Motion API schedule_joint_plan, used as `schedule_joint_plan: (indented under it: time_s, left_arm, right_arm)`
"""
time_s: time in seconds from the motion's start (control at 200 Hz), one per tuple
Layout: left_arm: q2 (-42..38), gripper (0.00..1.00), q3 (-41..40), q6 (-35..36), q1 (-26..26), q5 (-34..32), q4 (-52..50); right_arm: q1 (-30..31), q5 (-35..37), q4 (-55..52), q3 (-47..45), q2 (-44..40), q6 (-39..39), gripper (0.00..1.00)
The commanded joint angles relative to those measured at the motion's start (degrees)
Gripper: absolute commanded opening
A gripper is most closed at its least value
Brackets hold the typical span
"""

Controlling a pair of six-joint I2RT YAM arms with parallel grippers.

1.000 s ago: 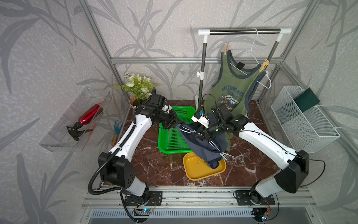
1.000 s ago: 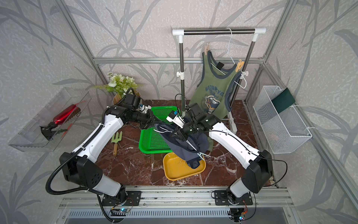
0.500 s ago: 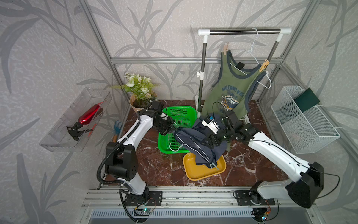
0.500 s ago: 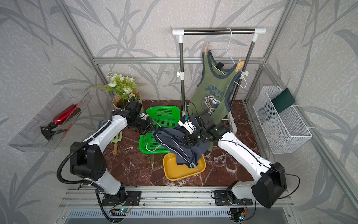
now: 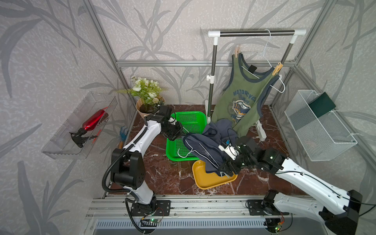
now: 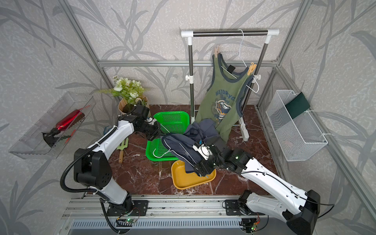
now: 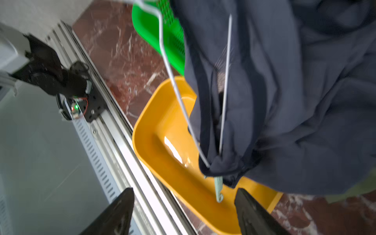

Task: Remove the clothespins securing tank tops to the hanger
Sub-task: Adjust the hanger, then adjust the tank top on the hanger.

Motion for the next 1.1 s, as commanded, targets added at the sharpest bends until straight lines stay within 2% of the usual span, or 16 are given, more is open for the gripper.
schedule_joint_plan:
  time_s: [0.0,0.175,0.38,0.49,0.71,1.0,1.095]
  left_arm:
    - [-0.21,0.00,2.48,0.42,0.33,-2.54,-1.34]
    - [-0.84,0.00,2.50,0.40,0.33,-3.02,-1.23]
    - [-1.62,0.00,1.99,0.32,0.15,-3.68,-1.05]
    - [-2.46,0.00,1.41,0.49,-0.11,-4.12,-1.02]
    - [-3.82,0.00,0.34,0.38,-0.98,-4.67,-0.62]
    - [-4.37,0.00,0.17,0.14,-1.34,-5.10,-0.47]
    - [-4.32,0.00,0.18,0.05,-1.56,-5.12,-0.38]
  right_arm:
    - [2.14,5.98,-5.79,-2.63,-3.29,7.81,0.79]
    - [7.41,8.42,-5.54,-6.77,-4.35,14.22,0.79]
    - [9.80,9.97,0.76,-10.73,-1.36,15.68,0.77]
    - [9.67,12.04,5.66,-11.74,-0.10,15.69,0.69]
    - [7.30,8.24,15.54,-11.58,3.93,14.52,0.45]
    - [5.50,6.90,15.93,-9.23,11.39,12.45,0.42]
    - [5.02,6.94,18.26,-10.19,11.06,12.68,0.31]
